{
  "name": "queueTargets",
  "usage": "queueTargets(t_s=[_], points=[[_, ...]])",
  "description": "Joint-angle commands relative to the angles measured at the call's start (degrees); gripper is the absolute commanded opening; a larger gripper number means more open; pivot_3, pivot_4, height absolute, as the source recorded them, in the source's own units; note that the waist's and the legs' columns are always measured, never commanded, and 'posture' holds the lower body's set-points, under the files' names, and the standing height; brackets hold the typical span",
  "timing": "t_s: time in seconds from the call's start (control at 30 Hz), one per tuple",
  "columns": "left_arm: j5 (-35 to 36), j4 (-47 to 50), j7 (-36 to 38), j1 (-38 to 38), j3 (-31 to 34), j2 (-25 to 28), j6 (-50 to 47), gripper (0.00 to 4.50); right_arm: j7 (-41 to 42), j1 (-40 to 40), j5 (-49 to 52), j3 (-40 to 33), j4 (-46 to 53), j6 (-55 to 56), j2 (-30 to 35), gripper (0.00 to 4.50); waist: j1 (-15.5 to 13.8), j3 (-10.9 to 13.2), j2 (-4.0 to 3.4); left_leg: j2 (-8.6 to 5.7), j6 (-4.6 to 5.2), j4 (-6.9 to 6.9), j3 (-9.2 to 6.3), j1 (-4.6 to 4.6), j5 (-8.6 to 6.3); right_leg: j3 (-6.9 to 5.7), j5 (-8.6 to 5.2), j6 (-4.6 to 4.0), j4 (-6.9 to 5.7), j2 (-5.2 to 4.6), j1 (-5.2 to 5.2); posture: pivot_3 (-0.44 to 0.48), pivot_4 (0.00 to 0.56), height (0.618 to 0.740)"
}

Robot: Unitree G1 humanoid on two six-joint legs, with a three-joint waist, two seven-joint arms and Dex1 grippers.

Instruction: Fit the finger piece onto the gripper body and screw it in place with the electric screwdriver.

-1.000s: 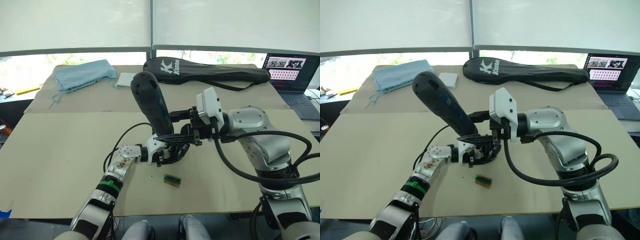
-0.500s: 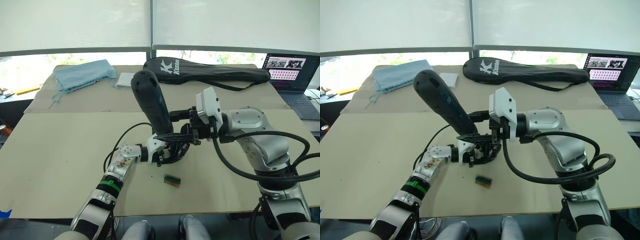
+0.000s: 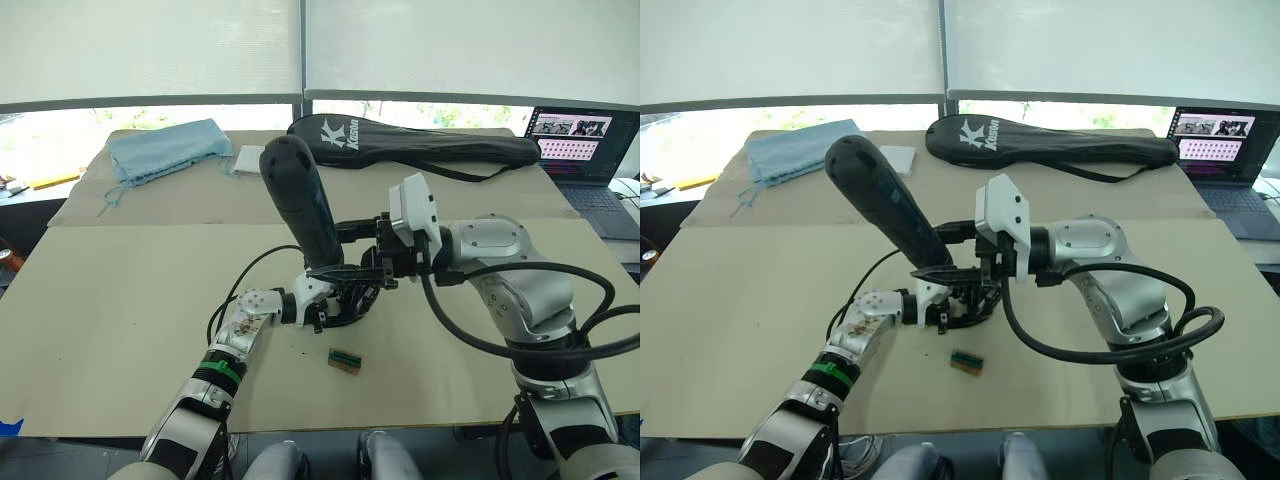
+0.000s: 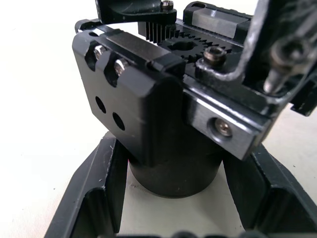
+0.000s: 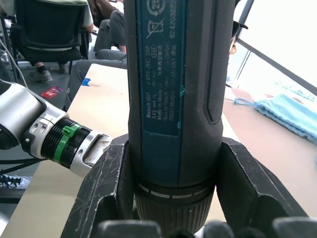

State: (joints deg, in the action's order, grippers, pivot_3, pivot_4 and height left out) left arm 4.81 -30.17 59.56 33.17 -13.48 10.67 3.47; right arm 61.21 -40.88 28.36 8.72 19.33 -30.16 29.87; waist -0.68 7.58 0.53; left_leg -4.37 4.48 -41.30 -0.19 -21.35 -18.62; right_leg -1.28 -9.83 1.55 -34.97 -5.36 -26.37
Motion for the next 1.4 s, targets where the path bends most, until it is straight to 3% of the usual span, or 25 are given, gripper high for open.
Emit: queueTargets(t_s=[0.03,1.17,1.4], points=[[2.0,2.8,0.0,2.1,1.4,-0.4,0.9,2.28,-0.2,-1.8,1.7,-1.7,1.9,0.6,0.2,1.90,0.0,0.0,0.00,0.00,0.00,0.00,0.00,0.00,0.00,0.00,0.00,0.00,0.00,0.00,0.00,0.000,0.150,0.736],[2.4,2.9,0.7,2.5,1.9,0.4,-0.2,2.28,-4.4,2.4,2.1,-2.8,2.6,0.0,0.5,1.90,0.0,0.0,0.00,0.00,0.00,0.01,0.00,0.00,0.00,-0.02,0.00,0.00,0.00,0.01,0.00,0.000,0.150,0.736],[2.2,2.5,0.7,2.7,2.0,0.4,-0.2,2.28,-7.4,1.5,5.9,-4.6,4.0,-4.6,0.4,1.90,0.0,0.0,0.00,0.00,0.00,0.00,0.00,0.00,0.00,-0.01,0.00,0.00,0.00,0.00,0.00,0.000,0.150,0.736]])
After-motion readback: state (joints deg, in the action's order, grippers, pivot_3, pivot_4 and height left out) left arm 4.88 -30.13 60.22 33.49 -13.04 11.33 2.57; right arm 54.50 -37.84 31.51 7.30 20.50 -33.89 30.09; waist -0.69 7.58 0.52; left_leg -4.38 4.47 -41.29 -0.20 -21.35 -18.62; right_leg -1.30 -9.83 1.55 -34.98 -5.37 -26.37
